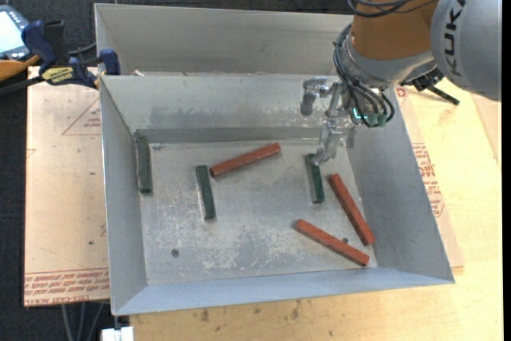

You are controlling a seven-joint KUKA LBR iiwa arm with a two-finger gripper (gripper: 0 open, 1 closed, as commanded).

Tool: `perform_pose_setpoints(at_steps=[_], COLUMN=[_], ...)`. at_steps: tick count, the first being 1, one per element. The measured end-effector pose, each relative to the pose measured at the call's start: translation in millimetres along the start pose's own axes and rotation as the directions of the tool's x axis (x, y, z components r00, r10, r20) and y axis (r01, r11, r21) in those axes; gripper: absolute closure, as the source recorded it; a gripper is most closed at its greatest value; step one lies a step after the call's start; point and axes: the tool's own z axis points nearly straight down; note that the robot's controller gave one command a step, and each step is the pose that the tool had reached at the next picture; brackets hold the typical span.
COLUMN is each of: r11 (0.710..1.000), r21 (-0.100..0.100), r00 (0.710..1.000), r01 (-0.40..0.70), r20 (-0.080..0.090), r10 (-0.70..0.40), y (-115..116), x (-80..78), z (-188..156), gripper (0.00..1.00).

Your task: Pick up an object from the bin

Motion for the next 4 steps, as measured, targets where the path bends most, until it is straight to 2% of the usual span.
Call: perform_pose_setpoints(at_steps=[1,2,3,4], r11=[0.963,0.945,0.973,0.988], r21=[-0.001,0.004,0.001,0.000], r00=[0.963,0.945,0.973,0.988], r01=[0.268,0.326,0.231,0.152], r20=[0.002,0.012,0.010,0.006], r10=[-0.268,-0.326,-0.231,-0.152], y=[93.1,75.0,70.2,71.8], x=[-19.7,-21.7,-22.6,-15.9], z=[176.0,140.3,141.8,172.9], gripper=[0.00,0.00,0.00,0.00])
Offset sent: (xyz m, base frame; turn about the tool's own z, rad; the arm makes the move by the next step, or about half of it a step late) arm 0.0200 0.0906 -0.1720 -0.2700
